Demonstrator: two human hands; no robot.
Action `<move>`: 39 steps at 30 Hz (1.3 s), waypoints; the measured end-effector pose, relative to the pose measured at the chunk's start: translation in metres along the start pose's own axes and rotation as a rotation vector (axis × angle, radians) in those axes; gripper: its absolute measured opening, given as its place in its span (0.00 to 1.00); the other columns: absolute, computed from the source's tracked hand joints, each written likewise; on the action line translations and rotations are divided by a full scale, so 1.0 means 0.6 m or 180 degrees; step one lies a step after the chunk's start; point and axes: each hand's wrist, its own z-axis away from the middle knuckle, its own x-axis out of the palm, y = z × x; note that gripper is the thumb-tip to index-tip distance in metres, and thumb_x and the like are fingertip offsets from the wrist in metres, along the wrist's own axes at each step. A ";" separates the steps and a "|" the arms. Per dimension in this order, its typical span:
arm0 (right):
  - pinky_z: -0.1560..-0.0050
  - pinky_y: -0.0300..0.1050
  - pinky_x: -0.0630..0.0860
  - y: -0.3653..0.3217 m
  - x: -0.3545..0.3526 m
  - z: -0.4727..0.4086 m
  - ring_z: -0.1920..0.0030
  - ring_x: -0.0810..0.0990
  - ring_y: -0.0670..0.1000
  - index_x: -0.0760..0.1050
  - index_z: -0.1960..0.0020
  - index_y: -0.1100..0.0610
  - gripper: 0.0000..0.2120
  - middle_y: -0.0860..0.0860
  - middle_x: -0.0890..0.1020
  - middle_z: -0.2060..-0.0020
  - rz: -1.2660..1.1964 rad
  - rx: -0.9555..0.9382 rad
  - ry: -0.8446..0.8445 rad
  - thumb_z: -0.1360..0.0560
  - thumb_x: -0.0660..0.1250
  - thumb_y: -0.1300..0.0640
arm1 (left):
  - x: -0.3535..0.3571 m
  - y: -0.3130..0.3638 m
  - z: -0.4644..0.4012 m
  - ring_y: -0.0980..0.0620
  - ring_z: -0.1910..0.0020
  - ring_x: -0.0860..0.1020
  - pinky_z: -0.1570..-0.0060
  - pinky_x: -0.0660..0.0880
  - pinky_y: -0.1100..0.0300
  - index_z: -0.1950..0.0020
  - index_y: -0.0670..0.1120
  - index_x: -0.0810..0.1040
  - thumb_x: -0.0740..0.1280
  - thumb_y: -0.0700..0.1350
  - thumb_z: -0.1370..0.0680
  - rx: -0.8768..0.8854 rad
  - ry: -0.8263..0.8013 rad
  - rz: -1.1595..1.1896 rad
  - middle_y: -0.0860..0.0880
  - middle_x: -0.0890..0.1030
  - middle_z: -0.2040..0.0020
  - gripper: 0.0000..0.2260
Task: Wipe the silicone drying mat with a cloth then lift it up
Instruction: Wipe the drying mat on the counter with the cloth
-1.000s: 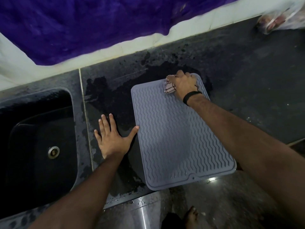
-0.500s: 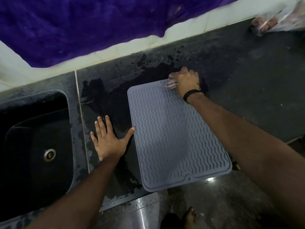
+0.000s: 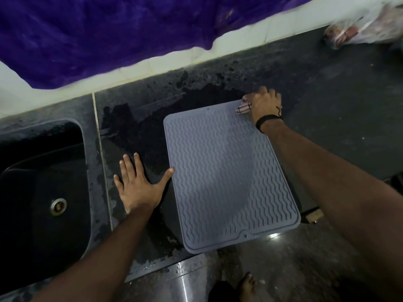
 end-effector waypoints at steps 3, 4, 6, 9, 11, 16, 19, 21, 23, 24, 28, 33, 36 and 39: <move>0.40 0.57 0.68 -0.045 -0.003 0.017 0.41 0.72 0.64 0.75 0.35 0.53 0.17 0.60 0.73 0.40 -0.0238 0.0029 -0.0119 0.24 0.64 0.57 | 0.001 0.000 0.000 0.50 0.17 0.40 0.19 0.40 0.43 0.15 0.50 0.42 0.46 0.84 0.31 0.0000 0.0009 0.0008 0.47 0.42 0.15 0.55; 0.40 0.56 0.68 -0.065 -0.003 0.025 0.41 0.72 0.63 0.74 0.35 0.53 0.19 0.60 0.72 0.40 -0.0308 0.0012 -0.0204 0.26 0.66 0.56 | 0.002 0.000 0.000 0.50 0.17 0.40 0.19 0.40 0.43 0.15 0.51 0.42 0.46 0.84 0.31 0.0000 0.0014 0.0005 0.47 0.42 0.15 0.55; 0.40 0.56 0.68 -0.106 -0.002 0.041 0.40 0.71 0.63 0.72 0.34 0.53 0.22 0.59 0.71 0.38 -0.0457 -0.0042 -0.0321 0.27 0.67 0.55 | 0.002 0.000 0.000 0.50 0.17 0.39 0.19 0.40 0.43 0.15 0.51 0.41 0.46 0.85 0.31 0.0006 0.0013 -0.0012 0.47 0.42 0.15 0.55; 0.38 0.57 0.68 -0.166 -0.005 0.055 0.40 0.70 0.62 0.72 0.33 0.52 0.21 0.59 0.69 0.37 -0.0638 -0.0201 -0.0348 0.26 0.65 0.55 | 0.002 0.000 -0.001 0.50 0.17 0.39 0.19 0.39 0.43 0.15 0.51 0.41 0.45 0.85 0.32 0.0005 0.0004 -0.0026 0.47 0.41 0.15 0.55; 0.37 0.57 0.68 -0.205 -0.008 0.064 0.38 0.70 0.61 0.71 0.32 0.51 0.22 0.58 0.69 0.36 -0.0631 -0.0336 -0.0394 0.26 0.65 0.54 | 0.002 -0.001 -0.002 0.50 0.17 0.39 0.19 0.39 0.43 0.15 0.51 0.41 0.45 0.85 0.32 -0.0011 -0.0003 -0.0041 0.47 0.41 0.15 0.55; 0.38 0.55 0.68 -0.300 -0.018 0.084 0.36 0.69 0.59 0.72 0.32 0.52 0.21 0.57 0.70 0.35 -0.0480 -0.0766 -0.0370 0.24 0.63 0.54 | 0.002 0.000 -0.001 0.50 0.17 0.39 0.19 0.39 0.44 0.15 0.51 0.42 0.48 0.84 0.31 -0.0009 0.0012 -0.0015 0.48 0.41 0.15 0.55; 0.41 0.54 0.68 -0.332 -0.015 0.093 0.38 0.70 0.59 0.75 0.35 0.52 0.18 0.56 0.72 0.38 -0.0511 -0.1025 -0.0240 0.23 0.59 0.59 | 0.002 0.000 -0.002 0.51 0.17 0.38 0.19 0.39 0.43 0.15 0.51 0.41 0.47 0.84 0.31 -0.0038 -0.0001 -0.0017 0.48 0.41 0.15 0.55; 0.42 0.55 0.68 -0.328 -0.012 0.092 0.38 0.70 0.59 0.75 0.35 0.52 0.18 0.56 0.72 0.38 -0.0498 -0.1173 -0.0216 0.24 0.60 0.59 | 0.002 0.000 -0.003 0.51 0.17 0.39 0.19 0.39 0.43 0.15 0.51 0.41 0.46 0.85 0.32 -0.0035 0.0001 -0.0019 0.48 0.41 0.15 0.55; 0.40 0.56 0.67 -0.309 -0.011 0.085 0.37 0.69 0.60 0.74 0.34 0.51 0.19 0.57 0.71 0.36 -0.0392 -0.1293 -0.0265 0.24 0.60 0.58 | 0.004 -0.001 -0.003 0.50 0.17 0.39 0.19 0.39 0.43 0.15 0.51 0.42 0.45 0.85 0.32 -0.0029 0.0017 -0.0001 0.48 0.42 0.15 0.56; 0.39 0.57 0.66 -0.297 -0.011 0.080 0.36 0.68 0.60 0.73 0.32 0.52 0.19 0.57 0.70 0.35 -0.0318 -0.1286 -0.0278 0.23 0.59 0.58 | 0.004 -0.001 -0.004 0.50 0.17 0.39 0.19 0.39 0.44 0.15 0.51 0.42 0.45 0.85 0.32 -0.0030 0.0019 0.0002 0.48 0.42 0.15 0.56; 0.37 0.57 0.65 -0.255 -0.010 0.060 0.35 0.68 0.61 0.71 0.31 0.52 0.20 0.58 0.70 0.34 -0.0163 -0.0988 -0.0212 0.22 0.59 0.57 | 0.007 -0.003 -0.006 0.50 0.17 0.39 0.19 0.39 0.44 0.15 0.51 0.41 0.45 0.85 0.32 -0.0040 0.0024 -0.0027 0.47 0.42 0.15 0.56; 0.37 0.56 0.66 -0.208 -0.016 0.044 0.37 0.69 0.61 0.74 0.33 0.51 0.20 0.58 0.72 0.37 -0.0209 -0.0771 -0.0235 0.25 0.65 0.55 | 0.007 -0.003 -0.005 0.50 0.17 0.38 0.19 0.38 0.43 0.15 0.51 0.40 0.45 0.86 0.33 -0.0035 -0.0002 -0.0034 0.48 0.41 0.15 0.56; 0.38 0.55 0.66 -0.167 -0.010 0.037 0.37 0.69 0.62 0.72 0.32 0.52 0.22 0.59 0.71 0.37 -0.0151 -0.0605 -0.0310 0.25 0.66 0.53 | 0.007 -0.004 -0.005 0.50 0.17 0.38 0.20 0.38 0.44 0.15 0.51 0.40 0.44 0.86 0.33 -0.0032 0.0015 -0.0022 0.47 0.41 0.15 0.56; 0.39 0.55 0.68 -0.126 -0.004 0.033 0.38 0.70 0.62 0.73 0.32 0.52 0.22 0.59 0.72 0.38 -0.0105 -0.0388 -0.0316 0.26 0.67 0.53 | 0.008 -0.004 -0.006 0.50 0.17 0.38 0.20 0.38 0.43 0.15 0.51 0.40 0.44 0.86 0.33 -0.0028 0.0026 -0.0002 0.48 0.41 0.15 0.56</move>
